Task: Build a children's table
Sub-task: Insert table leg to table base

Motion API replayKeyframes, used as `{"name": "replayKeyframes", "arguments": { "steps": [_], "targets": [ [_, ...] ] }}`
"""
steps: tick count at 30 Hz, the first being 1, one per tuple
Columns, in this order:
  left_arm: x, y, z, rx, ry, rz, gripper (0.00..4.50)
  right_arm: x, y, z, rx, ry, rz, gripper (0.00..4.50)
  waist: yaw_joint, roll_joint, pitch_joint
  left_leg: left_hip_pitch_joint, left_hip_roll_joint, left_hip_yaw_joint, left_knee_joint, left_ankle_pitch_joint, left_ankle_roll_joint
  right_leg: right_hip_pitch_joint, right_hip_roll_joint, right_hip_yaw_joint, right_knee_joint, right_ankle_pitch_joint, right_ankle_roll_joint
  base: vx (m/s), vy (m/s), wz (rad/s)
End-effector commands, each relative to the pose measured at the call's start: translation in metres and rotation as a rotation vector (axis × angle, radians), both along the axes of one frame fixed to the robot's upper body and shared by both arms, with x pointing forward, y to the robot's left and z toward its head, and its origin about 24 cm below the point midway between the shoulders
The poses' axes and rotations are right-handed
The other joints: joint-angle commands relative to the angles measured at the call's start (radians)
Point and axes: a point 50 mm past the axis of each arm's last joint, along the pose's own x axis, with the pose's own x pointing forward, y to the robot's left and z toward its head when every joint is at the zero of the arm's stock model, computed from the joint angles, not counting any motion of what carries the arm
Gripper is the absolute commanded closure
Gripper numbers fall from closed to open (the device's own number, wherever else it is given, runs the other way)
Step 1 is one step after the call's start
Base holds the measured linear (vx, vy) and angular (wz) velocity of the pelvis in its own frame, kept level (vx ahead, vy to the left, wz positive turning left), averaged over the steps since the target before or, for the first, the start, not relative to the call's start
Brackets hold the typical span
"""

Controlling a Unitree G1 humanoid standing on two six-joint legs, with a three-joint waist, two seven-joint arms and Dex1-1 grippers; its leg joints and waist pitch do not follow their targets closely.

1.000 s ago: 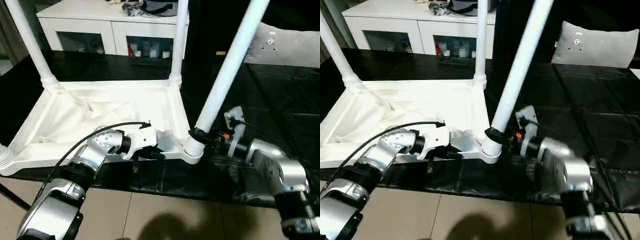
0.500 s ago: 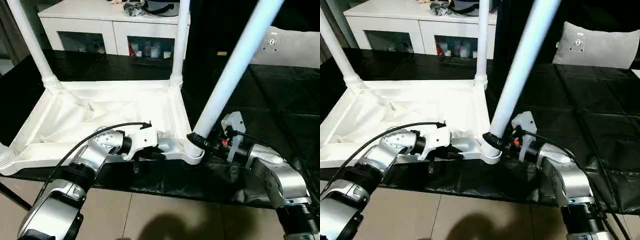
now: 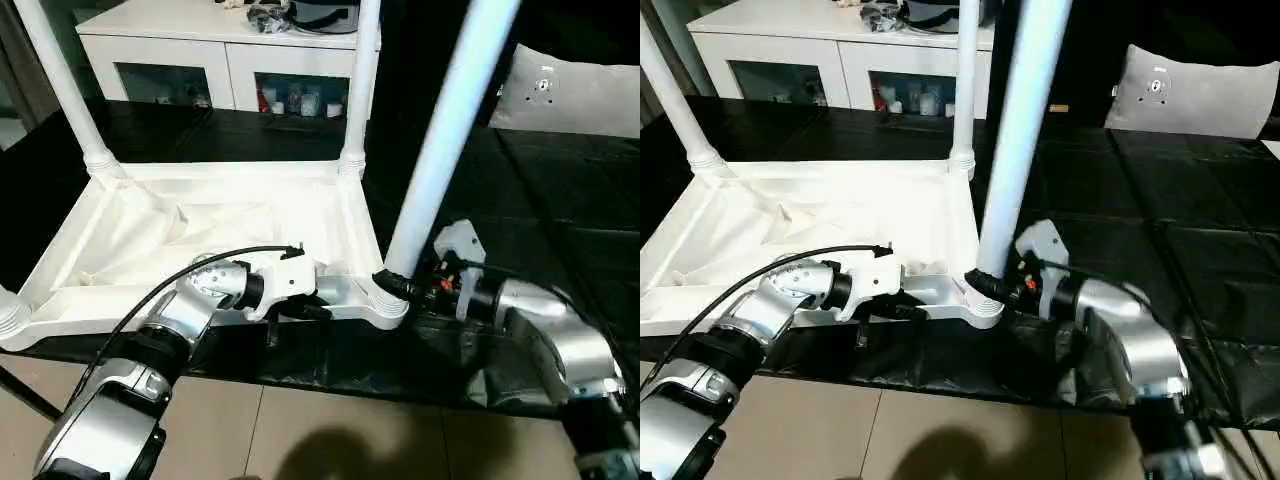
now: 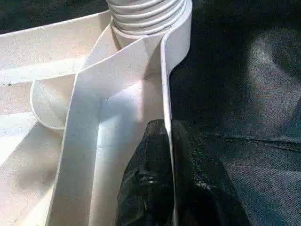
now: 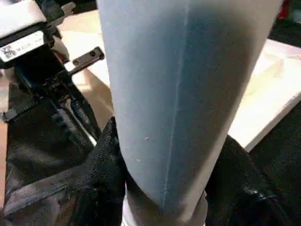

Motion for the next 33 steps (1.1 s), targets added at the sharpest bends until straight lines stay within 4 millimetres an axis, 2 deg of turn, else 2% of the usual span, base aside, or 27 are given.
{"name": "replayKeyframes", "arguments": {
  "steps": [1,3,4,8,12,15,20,21,22,23,24,26,27,28,29,30,31,32,33],
  "targets": [
    [0.0,0.003,-0.003,0.059,0.0,-0.025,4.5,-0.008,-0.004,-0.023,-0.068,0.131,0.017,2.62,-0.004,-0.009,-0.058,-0.008,0.026,-0.005,-0.07,-0.169,0.055,0.055,-0.072,0.056,-0.088,-0.472,-0.021,0.0,0.0,0.0],
    [0.001,0.004,-0.001,0.075,-0.004,-0.036,4.5,-0.008,-0.004,-0.024,-0.083,0.146,0.051,2.62,-0.003,-0.009,-0.059,-0.009,0.027,-0.006,-0.07,-0.159,0.054,0.056,-0.073,0.057,-0.085,-0.457,-0.025,0.0,0.0,0.0],
    [0.002,0.004,0.0,0.082,-0.006,-0.04,4.5,-0.008,-0.003,-0.024,-0.09,0.151,0.068,2.62,-0.003,-0.004,-0.059,-0.008,0.028,-0.006,-0.07,-0.157,0.054,0.055,-0.071,0.057,-0.085,-0.446,-0.029,0.0,0.0,0.0],
    [0.005,0.005,0.003,0.093,-0.013,-0.041,4.5,-0.007,-0.002,-0.024,-0.105,0.167,0.099,2.62,-0.002,-0.007,-0.059,-0.008,0.028,-0.006,-0.07,-0.162,0.053,0.057,-0.072,0.057,-0.083,-0.443,-0.039,0.0,0.0,0.0],
    [0.007,0.006,0.005,0.096,-0.015,-0.037,4.5,-0.008,-0.001,-0.025,-0.113,0.175,0.117,2.62,-0.001,-0.004,-0.058,-0.007,0.028,-0.006,-0.07,-0.168,0.049,0.056,-0.072,0.056,-0.085,-0.456,-0.035,0.0,0.0,0.0],
    [0.007,0.007,0.004,0.097,-0.012,-0.031,4.5,-0.009,0.0,-0.026,-0.112,0.179,0.126,2.63,-0.001,-0.005,-0.059,-0.008,0.029,-0.007,-0.071,-0.17,0.047,0.057,-0.072,0.056,-0.084,-0.449,-0.037,0.0,0.0,0.0],
    [0.008,0.008,0.002,0.091,0.003,0.001,4.5,-0.01,0.002,-0.027,-0.101,0.174,0.104,2.63,-0.002,-0.004,-0.059,-0.007,0.029,-0.007,-0.071,-0.172,0.046,0.056,-0.072,0.056,-0.085,-0.45,-0.038,0.0,0.0,0.0],
    [0.007,0.009,0.0,0.082,0.015,0.038,4.5,-0.008,0.004,-0.027,-0.082,0.164,0.049,2.63,-0.002,0.002,-0.058,-0.007,0.03,-0.007,-0.072,-0.174,0.042,0.056,-0.073,0.057,-0.085,-0.451,-0.039,0.0,0.0,0.0],
    [0.007,0.009,-0.001,0.077,0.022,0.057,4.5,-0.006,0.005,-0.026,-0.073,0.159,0.016,2.63,-0.004,-0.001,-0.056,-0.007,0.029,-0.008,-0.073,-0.181,0.038,0.056,-0.071,0.055,-0.086,-0.458,-0.039,0.0,0.0,0.0],
    [0.007,0.008,-0.002,0.066,0.032,0.077,4.5,-0.005,0.006,-0.026,-0.07,0.149,-0.024,2.63,-0.005,-0.001,-0.055,-0.005,0.029,-0.008,-0.073,-0.188,0.036,0.054,-0.072,0.054,-0.089,-0.47,-0.037,0.0,0.0,0.0],
    [0.006,0.007,-0.003,0.054,0.045,0.098,4.5,-0.003,0.006,-0.026,-0.068,0.142,-0.071,2.63,-0.01,0.001,-0.05,0.001,0.026,-0.007,-0.074,-0.217,0.026,0.049,-0.072,0.051,-0.099,-0.527,-0.025,0.0,0.0,0.0],
    [0.005,0.003,-0.004,0.035,0.06,0.132,4.5,0.002,0.009,-0.026,-0.057,0.143,-0.166,2.63,-0.014,0.0,-0.048,0.003,0.021,-0.009,-0.072,-0.241,0.019,0.049,-0.072,0.044,-0.106,-0.578,-0.005,0.0,0.0,0.0],
    [0.004,0.002,-0.005,0.031,0.062,0.14,4.5,0.003,0.01,-0.026,-0.054,0.145,-0.187,2.63,-0.024,0.001,-0.042,0.009,0.014,-0.009,-0.068,-0.277,0.013,0.043,-0.069,0.031,-0.123,-0.644,0.029,0.0,0.0,0.0],
    [0.002,-0.017,-0.007,-0.006,0.059,0.194,4.5,0.011,0.018,-0.028,-0.05,0.152,-0.326,2.63,-0.03,0.003,-0.04,0.015,0.012,-0.009,-0.064,-0.295,0.013,0.038,-0.067,0.024,-0.131,-0.669,0.043,0.0,0.0,0.0],
    [0.001,-0.022,-0.007,-0.017,0.057,0.207,4.5,0.013,0.021,-0.028,-0.049,0.156,-0.358,2.63,-0.038,0.004,-0.041,0.018,0.017,-0.012,-0.067,-0.309,0.005,0.039,-0.071,0.023,-0.13,-0.67,0.037,0.0,0.0,0.0],
    [0.001,-0.033,-0.006,-0.04,0.053,0.224,4.5,0.017,0.024,-0.029,-0.048,0.158,-0.413,2.63,-0.063,0.015,-0.035,0.037,0.019,-0.017,-0.06,-0.391,0.007,0.036,-0.061,-0.015,-0.158,-0.695,0.067,0.0,0.0,0.0],
    [0.0,-0.036,-0.006,-0.045,0.052,0.228,4.5,0.018,0.024,-0.029,-0.048,0.159,-0.425,2.63,-0.074,0.02,-0.037,0.038,0.027,-0.023,-0.063,-0.418,0.007,0.044,-0.063,-0.024,-0.159,-0.678,0.071,0.0,0.0,0.0],
    [-0.002,-0.058,-0.004,-0.086,0.046,0.252,4.5,0.025,0.028,-0.031,-0.057,0.161,-0.52,2.63,-0.09,0.026,-0.036,0.026,0.055,-0.037,-0.083,-0.49,0.014,0.067,-0.061,-0.029,-0.149,-0.622,0.073,-0.028,0.057,-0.03],
    [-0.002,-0.068,-0.002,-0.103,0.038,0.259,4.5,0.028,0.029,-0.032,-0.057,0.166,-0.559,2.63,-0.095,0.038,-0.036,0.005,0.104,-0.061,-0.127,-0.588,0.018,0.099,-0.061,0.004,-0.079,-0.477,0.042,-0.028,0.057,-0.03]
  ]
}}
